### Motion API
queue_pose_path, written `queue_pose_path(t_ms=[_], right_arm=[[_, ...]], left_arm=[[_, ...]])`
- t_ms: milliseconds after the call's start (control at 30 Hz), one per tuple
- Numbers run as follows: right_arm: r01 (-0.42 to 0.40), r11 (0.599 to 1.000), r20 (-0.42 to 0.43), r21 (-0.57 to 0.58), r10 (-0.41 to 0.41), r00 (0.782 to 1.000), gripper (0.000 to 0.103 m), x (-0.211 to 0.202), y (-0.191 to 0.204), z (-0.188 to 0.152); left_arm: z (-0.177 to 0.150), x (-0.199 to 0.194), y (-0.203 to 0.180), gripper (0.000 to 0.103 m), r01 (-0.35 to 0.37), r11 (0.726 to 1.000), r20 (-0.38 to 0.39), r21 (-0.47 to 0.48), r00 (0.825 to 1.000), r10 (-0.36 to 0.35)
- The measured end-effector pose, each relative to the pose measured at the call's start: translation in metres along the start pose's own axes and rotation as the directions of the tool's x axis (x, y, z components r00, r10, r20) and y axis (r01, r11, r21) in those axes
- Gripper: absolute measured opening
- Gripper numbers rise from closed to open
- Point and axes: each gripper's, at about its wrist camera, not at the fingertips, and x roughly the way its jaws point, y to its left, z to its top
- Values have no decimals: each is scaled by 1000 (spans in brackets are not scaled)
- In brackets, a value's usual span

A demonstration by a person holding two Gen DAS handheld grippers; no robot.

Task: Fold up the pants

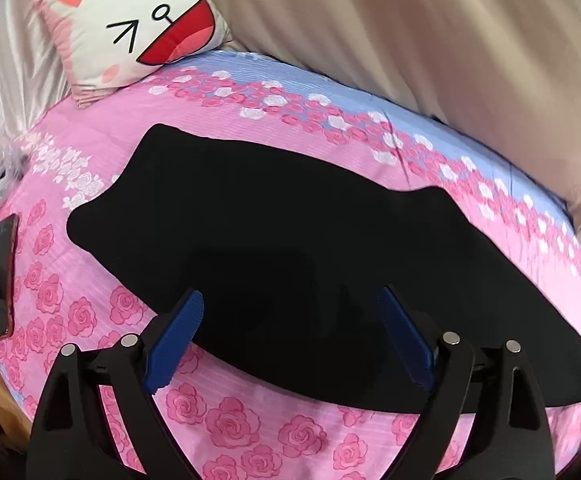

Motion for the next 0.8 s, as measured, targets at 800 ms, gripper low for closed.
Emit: queue_pose_path(t_ms=[800], right_arm=[[-335,820,-420,-464,130,898,4,220,261,1]], left_arm=[[15,82,2,97,-126,989,-48,78,990,130]])
